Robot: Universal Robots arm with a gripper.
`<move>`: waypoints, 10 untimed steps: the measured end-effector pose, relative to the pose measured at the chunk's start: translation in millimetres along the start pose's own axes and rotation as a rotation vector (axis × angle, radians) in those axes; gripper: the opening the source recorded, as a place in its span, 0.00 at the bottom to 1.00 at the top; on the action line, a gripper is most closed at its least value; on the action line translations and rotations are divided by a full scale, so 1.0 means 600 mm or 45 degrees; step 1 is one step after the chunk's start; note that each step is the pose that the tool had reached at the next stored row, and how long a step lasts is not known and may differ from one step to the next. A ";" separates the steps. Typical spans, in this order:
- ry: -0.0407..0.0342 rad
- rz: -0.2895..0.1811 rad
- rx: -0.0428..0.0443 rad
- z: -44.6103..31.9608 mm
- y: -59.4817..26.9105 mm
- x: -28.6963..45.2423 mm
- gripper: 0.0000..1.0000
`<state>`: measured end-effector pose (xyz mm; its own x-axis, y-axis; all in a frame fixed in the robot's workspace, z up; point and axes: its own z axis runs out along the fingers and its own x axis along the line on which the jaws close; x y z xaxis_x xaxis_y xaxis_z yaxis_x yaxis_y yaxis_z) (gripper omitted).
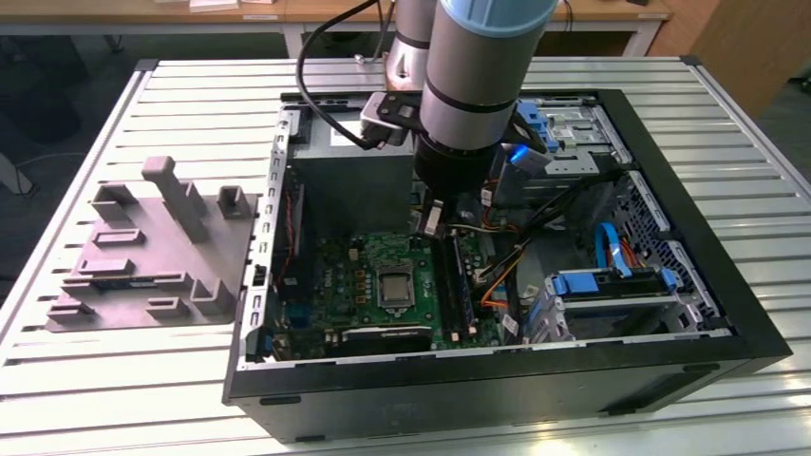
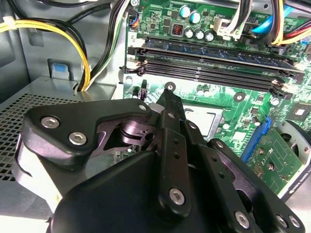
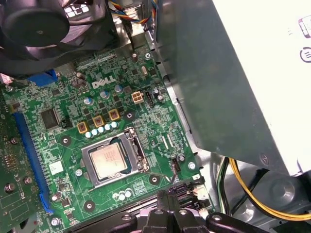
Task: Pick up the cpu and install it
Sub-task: 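Install the first cpu locking lever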
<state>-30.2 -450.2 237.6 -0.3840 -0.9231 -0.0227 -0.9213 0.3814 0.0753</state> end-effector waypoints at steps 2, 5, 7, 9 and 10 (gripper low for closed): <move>0.0002 0.000 0.000 0.000 -0.001 -0.001 0.11; 0.0000 0.000 0.000 0.000 -0.001 -0.004 0.11; 0.0001 0.000 0.000 0.000 0.000 -0.006 0.11; 0.0000 0.000 0.000 0.001 0.001 -0.009 0.11; -0.0001 0.000 0.000 0.001 0.001 -0.010 0.11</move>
<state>-28.7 -444.3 237.3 -0.3839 -0.9231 -0.0227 -0.9214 0.3813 0.0753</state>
